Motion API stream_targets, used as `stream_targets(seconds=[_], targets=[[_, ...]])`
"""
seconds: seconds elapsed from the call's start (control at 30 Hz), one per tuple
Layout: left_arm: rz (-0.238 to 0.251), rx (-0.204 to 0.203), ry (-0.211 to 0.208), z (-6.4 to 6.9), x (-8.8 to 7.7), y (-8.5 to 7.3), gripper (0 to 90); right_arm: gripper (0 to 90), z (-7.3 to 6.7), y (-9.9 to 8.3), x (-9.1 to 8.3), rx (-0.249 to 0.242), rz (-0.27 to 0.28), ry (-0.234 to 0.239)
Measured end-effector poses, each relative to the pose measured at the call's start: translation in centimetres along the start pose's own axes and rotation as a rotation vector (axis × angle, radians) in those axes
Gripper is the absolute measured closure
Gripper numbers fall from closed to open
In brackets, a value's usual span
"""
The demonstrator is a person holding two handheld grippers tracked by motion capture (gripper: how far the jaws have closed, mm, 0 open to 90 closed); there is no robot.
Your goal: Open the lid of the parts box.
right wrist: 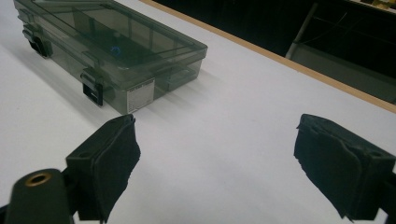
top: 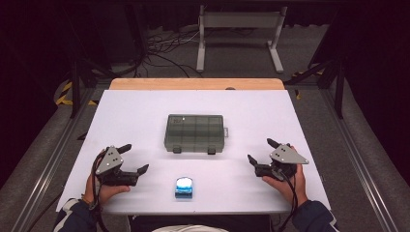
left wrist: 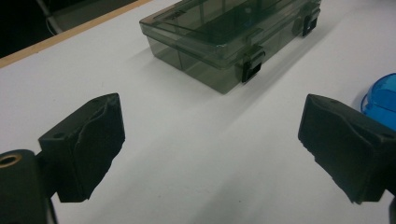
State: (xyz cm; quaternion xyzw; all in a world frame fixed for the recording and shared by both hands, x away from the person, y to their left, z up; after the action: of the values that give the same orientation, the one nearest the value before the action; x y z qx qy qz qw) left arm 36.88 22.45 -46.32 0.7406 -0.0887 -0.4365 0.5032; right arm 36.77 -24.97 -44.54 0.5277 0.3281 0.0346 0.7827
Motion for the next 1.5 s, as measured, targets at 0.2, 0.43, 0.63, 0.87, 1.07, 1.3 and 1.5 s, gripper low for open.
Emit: stream_targets(seconds=[0.2, 0.43, 0.63, 0.87, 1.07, 1.3, 1.5], targets=[[-0.028, 0.005, -0.012, 0.0, 0.4, -0.2, 5.5, 14.8, 0.2, 0.1, 0.4, 0.004, -0.011, 0.003], [-0.051, 0.017, -0.051, 0.0, 1.4, 0.0, 10.2, 16.0, -0.2, 1.0, 1.8, -0.003, -0.031, 0.034], [-0.121, 0.026, -0.088, -0.7, 3.9, 0.8, 26.0, 23.3, -1.8, 2.3, 4.1, -0.028, -0.074, 0.124], [-0.161, 0.013, -0.13, -1.4, 6.5, 2.1, 40.7, 34.0, -3.6, 3.1, 6.9, -0.057, -0.16, 0.225], [-0.155, 0.019, -0.163, -1.4, 7.8, 3.3, 50.0, 48.2, -4.3, 3.7, 8.8, -0.036, -0.209, 0.28], [-0.172, 0.026, -0.176, -1.0, 8.8, 3.8, 51.5, 56.9, -4.4, 3.6, 9.2, -0.038, -0.237, 0.289], [-0.183, 0.026, -0.168, -0.8, 9.1, 3.6, 55.7, 61.9, -4.6, 3.5, 9.4, -0.049, -0.246, 0.288]])
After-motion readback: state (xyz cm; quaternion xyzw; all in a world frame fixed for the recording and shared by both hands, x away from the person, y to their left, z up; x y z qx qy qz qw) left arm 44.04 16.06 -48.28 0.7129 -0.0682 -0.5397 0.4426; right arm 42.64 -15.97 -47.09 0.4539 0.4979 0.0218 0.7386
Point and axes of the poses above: each handheld gripper's, and its own axes: x roughly forward along the jaws, y roughly out of its top, z roughly to its right, the point moved 3 cm from there along x, roughly forward along the jaws, and after that the axes turned 7 degrees about -z, right-handed, at the moved point
